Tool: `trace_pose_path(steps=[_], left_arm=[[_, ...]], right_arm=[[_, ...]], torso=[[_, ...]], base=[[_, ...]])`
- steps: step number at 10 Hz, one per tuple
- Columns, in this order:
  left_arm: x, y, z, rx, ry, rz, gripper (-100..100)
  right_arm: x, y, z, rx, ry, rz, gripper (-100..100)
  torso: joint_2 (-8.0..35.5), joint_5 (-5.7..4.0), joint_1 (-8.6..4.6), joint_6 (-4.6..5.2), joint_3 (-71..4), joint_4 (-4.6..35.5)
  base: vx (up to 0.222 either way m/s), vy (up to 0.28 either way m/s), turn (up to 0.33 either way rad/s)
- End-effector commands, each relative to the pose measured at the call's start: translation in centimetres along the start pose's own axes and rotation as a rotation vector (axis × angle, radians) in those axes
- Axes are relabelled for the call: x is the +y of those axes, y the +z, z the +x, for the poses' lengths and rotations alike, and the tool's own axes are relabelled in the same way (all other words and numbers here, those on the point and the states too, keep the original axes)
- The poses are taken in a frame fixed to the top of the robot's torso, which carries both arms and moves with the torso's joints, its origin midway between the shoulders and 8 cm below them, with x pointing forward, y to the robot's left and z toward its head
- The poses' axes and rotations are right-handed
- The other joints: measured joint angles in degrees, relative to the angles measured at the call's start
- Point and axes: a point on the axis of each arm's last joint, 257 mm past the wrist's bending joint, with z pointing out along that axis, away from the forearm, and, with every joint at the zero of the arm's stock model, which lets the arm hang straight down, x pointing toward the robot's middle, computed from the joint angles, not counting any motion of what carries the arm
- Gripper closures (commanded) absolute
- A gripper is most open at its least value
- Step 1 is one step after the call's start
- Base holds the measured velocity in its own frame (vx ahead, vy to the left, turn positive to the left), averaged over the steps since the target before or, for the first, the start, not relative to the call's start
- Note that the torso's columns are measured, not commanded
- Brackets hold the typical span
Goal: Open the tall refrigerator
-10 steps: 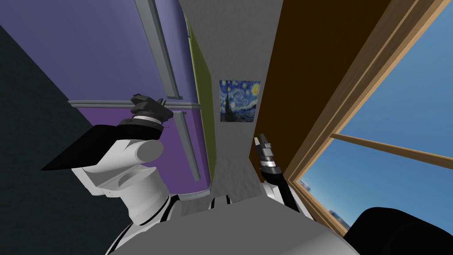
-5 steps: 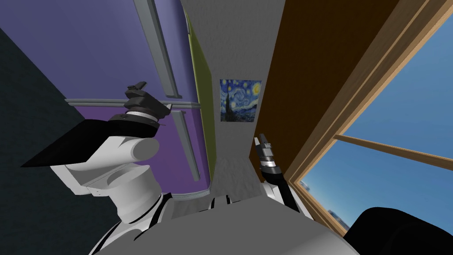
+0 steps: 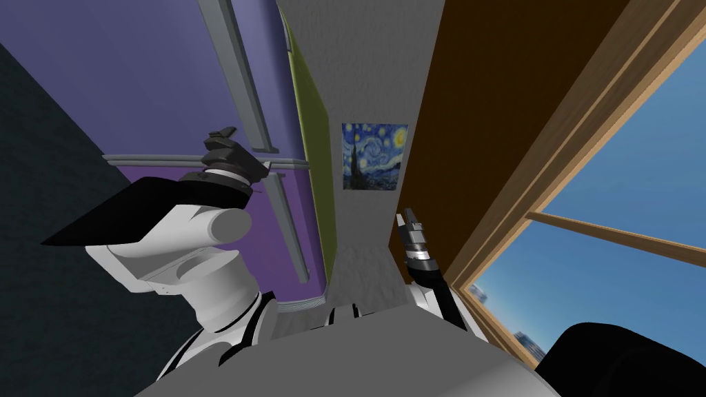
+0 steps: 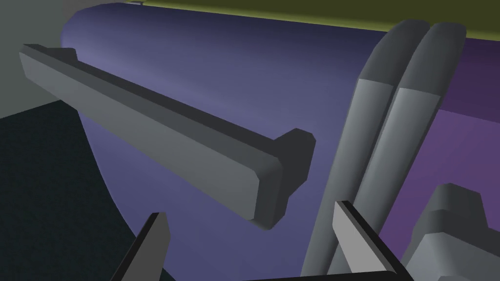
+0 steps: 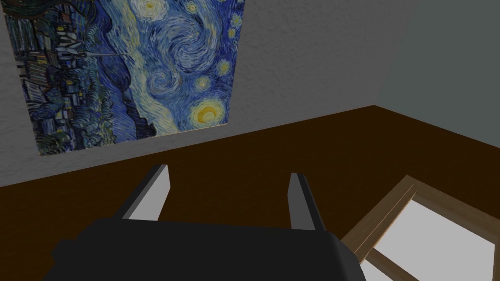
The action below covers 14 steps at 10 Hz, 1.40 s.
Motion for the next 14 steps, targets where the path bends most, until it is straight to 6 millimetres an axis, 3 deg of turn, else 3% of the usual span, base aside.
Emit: trace_pose_path(steps=[1,8,9,13,14], left_arm=[[0.3,0.7,0.4,-0.003,0.046,-0.026,-100],[-1.6,1.6,0.7,-0.001,0.035,-0.019,-100],[-1.0,1.3,0.6,-0.002,0.036,-0.021,100],[-0.3,0.8,0.3,-0.004,0.038,-0.021,100],[0.0,1.0,-1.0,-0.002,0.073,-0.029,100]], right_arm=[[0.0,0.0,0.0,0.000,0.000,0.000,0],[0.0,0.0,0.0,0.000,0.000,0.000,0],[0.0,0.0,0.0,0.000,0.000,0.000,0],[0.0,0.0,0.0,0.000,0.000,0.000,0],[0.0,0.0,0.0,0.000,0.000,0.000,0]], torso=[[0.0,-0.03,-0.06,0.04,0.0,0.0],[0.1,-0.02,-0.07,0.01,0.0,0.0],[0.1,-0.03,-0.07,0.03,0.0,0.0],[0.0,-0.06,-0.15,0.05,0.0,0.0],[-0.1,-0.09,-0.17,0.05,0.0,0.0]], base=[[0.009,-0.058,0.035],[0.041,0.002,0.005],[-0.039,-0.012,-0.001],[-0.053,-0.002,-0.003],[-0.006,0.019,0.315]])
